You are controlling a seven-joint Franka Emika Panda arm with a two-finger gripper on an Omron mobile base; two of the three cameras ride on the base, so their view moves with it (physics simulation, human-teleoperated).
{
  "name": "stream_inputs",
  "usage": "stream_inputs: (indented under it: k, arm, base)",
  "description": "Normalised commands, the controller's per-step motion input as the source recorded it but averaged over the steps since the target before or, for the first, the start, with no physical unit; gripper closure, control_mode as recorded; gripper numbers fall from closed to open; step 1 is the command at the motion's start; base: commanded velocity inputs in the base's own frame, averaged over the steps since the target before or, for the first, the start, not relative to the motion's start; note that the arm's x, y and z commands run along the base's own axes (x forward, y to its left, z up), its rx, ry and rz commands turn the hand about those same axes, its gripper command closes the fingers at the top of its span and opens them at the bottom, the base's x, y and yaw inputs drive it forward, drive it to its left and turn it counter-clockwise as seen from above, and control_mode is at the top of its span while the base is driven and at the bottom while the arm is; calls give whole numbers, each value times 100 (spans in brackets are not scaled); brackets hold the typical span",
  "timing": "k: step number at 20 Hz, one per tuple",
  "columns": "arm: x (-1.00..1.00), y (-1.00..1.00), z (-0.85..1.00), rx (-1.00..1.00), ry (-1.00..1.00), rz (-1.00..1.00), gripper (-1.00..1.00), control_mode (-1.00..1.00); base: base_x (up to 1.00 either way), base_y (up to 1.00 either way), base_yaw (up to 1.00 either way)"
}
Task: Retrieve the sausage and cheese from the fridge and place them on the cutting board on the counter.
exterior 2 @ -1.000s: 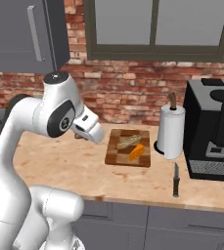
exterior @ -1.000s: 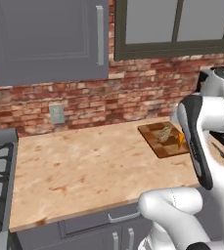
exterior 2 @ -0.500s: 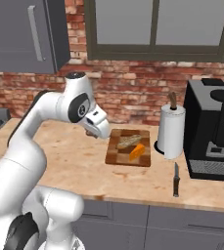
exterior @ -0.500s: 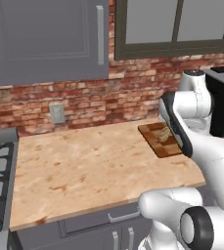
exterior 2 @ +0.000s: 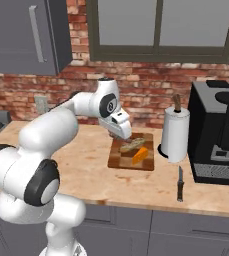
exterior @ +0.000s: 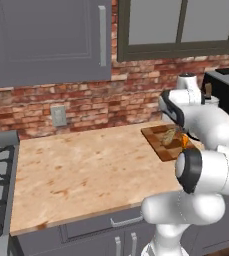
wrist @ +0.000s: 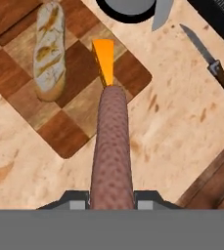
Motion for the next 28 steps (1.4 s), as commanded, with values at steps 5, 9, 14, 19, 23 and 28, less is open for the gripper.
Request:
stream_inputs:
  k: [5, 9, 14, 19, 23, 28]
  arm:
    - [99, -20, -42, 2, 4, 0, 100, -100]
    - [82, -9, -44, 0, 0, 0, 100, -100]
    - [49, -27, -36, 0, 0, 0, 100, -100]
    - [15, -32, -31, 0, 0, 0, 100, -100]
    - [30, -13, -23, 2, 0, 0, 100, -100]
    - [33, -9, -24, 2, 0, 0, 100, -100]
  base:
    - [0, 0, 0]
    - [0, 0, 0]
    - [0, 0, 0]
    - [0, 0, 0]
    - [0, 0, 0]
    - [0, 0, 0]
